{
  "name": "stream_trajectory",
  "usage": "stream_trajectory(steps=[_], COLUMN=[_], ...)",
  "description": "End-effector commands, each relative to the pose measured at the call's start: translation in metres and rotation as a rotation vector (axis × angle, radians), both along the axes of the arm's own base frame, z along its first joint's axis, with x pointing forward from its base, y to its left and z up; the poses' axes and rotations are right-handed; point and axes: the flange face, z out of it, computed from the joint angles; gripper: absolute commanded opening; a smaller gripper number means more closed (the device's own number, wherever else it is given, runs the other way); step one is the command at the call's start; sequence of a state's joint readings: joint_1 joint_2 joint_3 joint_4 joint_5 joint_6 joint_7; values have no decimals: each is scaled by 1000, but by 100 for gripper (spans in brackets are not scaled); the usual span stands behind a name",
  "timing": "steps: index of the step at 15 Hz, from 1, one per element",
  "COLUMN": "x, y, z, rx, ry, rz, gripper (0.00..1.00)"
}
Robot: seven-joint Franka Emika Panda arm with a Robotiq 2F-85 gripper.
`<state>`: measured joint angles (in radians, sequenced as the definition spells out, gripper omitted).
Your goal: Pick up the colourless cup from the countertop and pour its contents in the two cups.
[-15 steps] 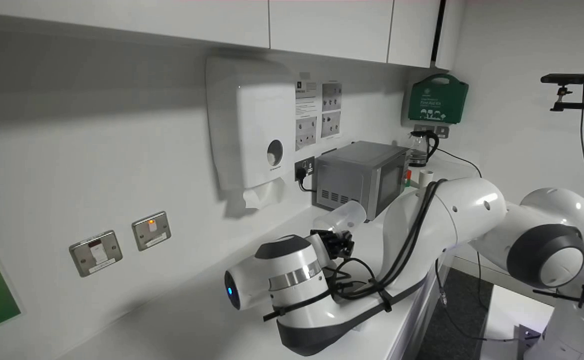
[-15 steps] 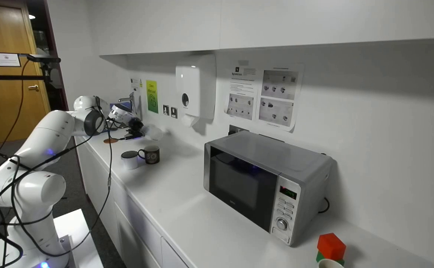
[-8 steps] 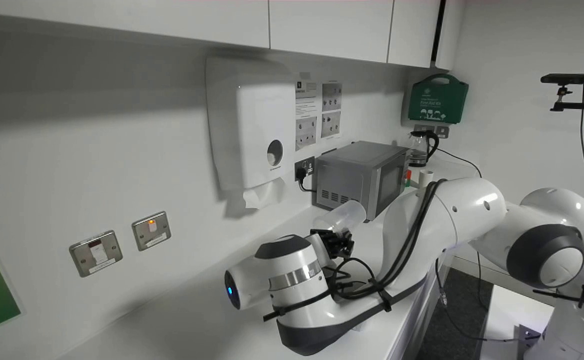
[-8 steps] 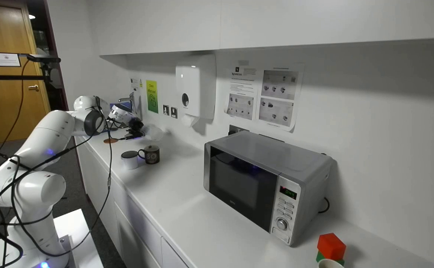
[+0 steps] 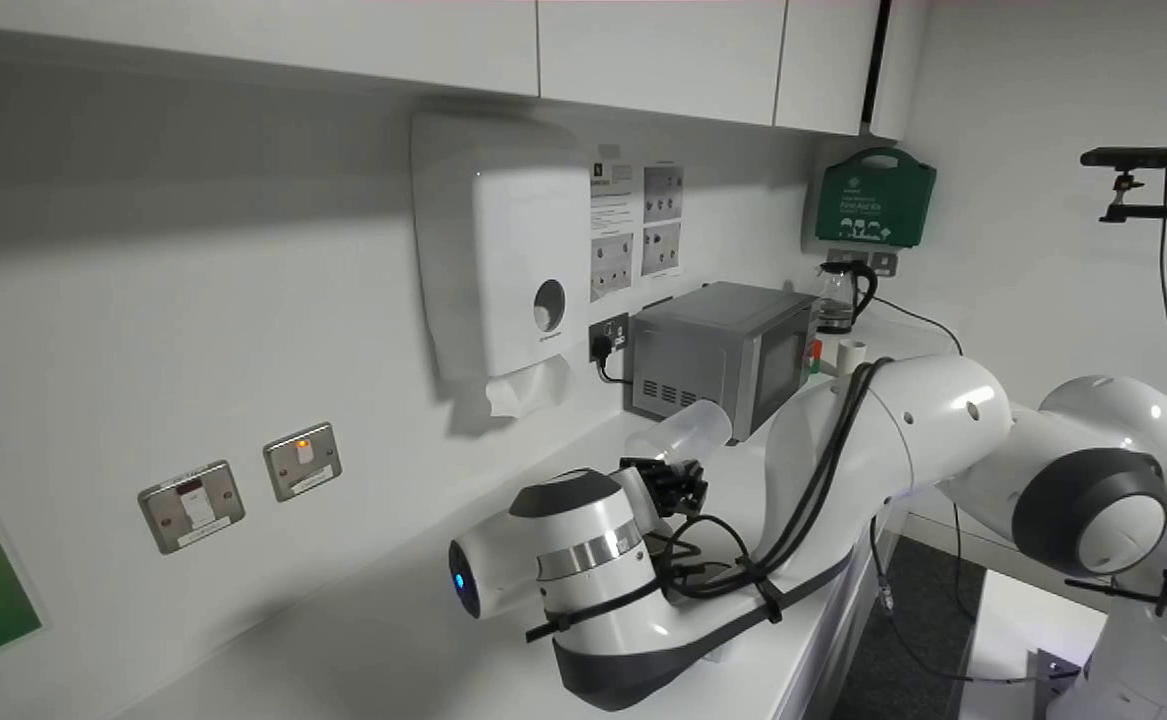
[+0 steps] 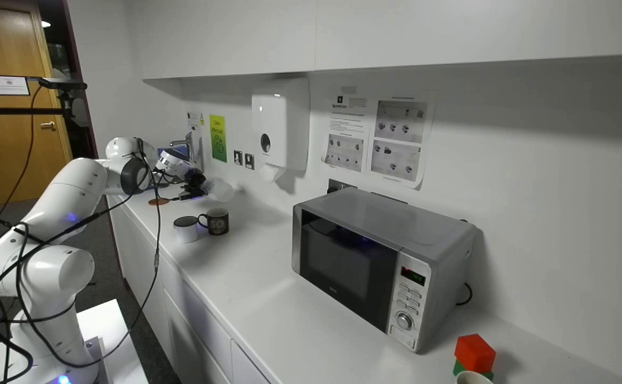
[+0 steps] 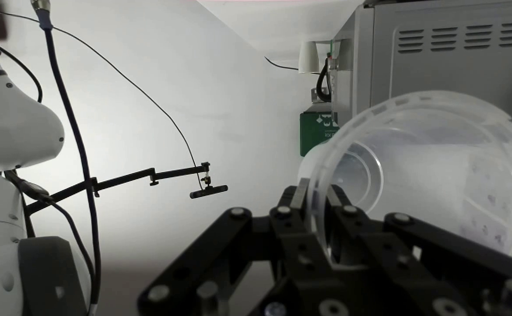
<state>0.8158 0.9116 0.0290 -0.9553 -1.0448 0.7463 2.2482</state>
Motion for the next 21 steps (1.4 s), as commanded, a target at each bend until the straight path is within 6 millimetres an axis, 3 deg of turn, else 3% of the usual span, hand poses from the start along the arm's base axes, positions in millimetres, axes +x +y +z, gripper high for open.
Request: stream_trajectory(steps=[1,9,21], x=[-1,-2,-5], y=[0,0,-11], z=[9,19,99], rx=[-31,45,379], ry=[13,45,21], rz=[-22,-14,-13], gripper=[2,2,2])
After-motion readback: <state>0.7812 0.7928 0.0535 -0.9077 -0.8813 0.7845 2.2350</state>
